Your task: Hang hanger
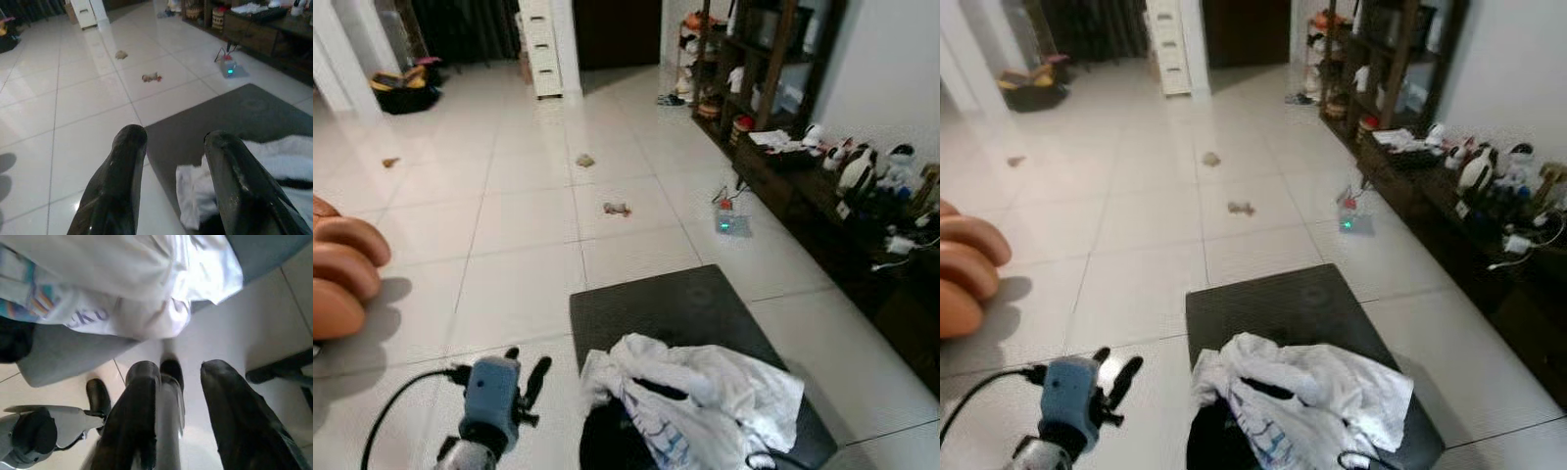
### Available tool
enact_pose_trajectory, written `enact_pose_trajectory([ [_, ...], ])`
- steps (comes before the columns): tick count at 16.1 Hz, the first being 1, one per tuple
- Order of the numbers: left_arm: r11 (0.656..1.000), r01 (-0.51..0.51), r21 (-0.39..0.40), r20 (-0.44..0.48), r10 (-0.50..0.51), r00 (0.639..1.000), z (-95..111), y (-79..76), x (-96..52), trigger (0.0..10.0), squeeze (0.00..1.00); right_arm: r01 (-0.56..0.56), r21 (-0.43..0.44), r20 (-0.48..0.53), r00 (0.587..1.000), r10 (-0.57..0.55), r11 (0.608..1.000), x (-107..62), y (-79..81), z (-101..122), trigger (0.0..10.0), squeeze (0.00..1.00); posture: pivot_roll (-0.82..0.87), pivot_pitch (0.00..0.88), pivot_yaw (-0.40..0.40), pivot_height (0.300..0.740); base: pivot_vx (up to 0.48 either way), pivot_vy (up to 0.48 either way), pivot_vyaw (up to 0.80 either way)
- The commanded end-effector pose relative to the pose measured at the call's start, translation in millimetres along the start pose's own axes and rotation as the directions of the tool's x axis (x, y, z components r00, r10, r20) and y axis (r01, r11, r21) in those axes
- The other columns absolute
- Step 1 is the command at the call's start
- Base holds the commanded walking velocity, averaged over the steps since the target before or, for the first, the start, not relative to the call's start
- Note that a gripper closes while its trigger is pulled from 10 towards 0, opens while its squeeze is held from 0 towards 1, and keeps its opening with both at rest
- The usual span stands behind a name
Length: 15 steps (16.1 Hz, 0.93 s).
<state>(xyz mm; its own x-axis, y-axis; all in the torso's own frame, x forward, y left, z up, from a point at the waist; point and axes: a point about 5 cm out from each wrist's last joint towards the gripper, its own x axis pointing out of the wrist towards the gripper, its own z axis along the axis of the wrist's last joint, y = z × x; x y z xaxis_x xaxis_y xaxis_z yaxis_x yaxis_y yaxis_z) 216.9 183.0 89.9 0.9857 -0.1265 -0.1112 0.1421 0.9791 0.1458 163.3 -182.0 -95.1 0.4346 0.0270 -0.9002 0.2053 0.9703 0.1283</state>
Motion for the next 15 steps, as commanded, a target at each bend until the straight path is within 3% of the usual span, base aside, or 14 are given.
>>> enact_pose_trajectory([
  [1, 1.000, -0.007, 0.004, -0.035, 0.007, 0.999, -5.8, 4.0, -3.7, 10.0, 0.00, -0.014, 0.011, -0.024, 1.000, 0.015, 1.000, 0.6, 6.5, -7.2, 10.0, 0.00, 0.04, 0.008, 0.004, 0.740, 0.000, 0.000, 0.00],
  [6, 1.000, -0.008, 0.013, -0.025, 0.008, 1.000, 0.0, 7.4, 0.5, 10.0, 0.00, -0.015, 0.018, -0.016, 1.000, 0.015, 1.000, 1.0, 8.0, -4.5, 10.0, 0.00, 0.04, 0.039, 0.012, 0.740, 0.000, 0.000, 0.00],
  [11, 1.000, -0.004, 0.016, -0.024, 0.004, 1.000, 2.0, 6.9, 1.5, 10.0, 0.00, -0.016, 0.020, -0.018, 1.000, 0.016, 1.000, 1.0, 8.3, -4.0, 10.0, 0.00, 0.04, 0.052, 0.012, 0.740, 0.287, 0.000, 0.00],
  [15, 1.000, 0.002, 0.017, -0.020, -0.001, 1.000, 3.1, 5.8, 1.5, 10.0, 0.00, -0.020, 0.011, -0.019, 1.000, 0.020, 1.000, 1.0, 8.2, -3.2, 10.0, 0.00, 0.05, 0.062, 0.010, 0.740, 0.000, 0.000, 0.00],
])
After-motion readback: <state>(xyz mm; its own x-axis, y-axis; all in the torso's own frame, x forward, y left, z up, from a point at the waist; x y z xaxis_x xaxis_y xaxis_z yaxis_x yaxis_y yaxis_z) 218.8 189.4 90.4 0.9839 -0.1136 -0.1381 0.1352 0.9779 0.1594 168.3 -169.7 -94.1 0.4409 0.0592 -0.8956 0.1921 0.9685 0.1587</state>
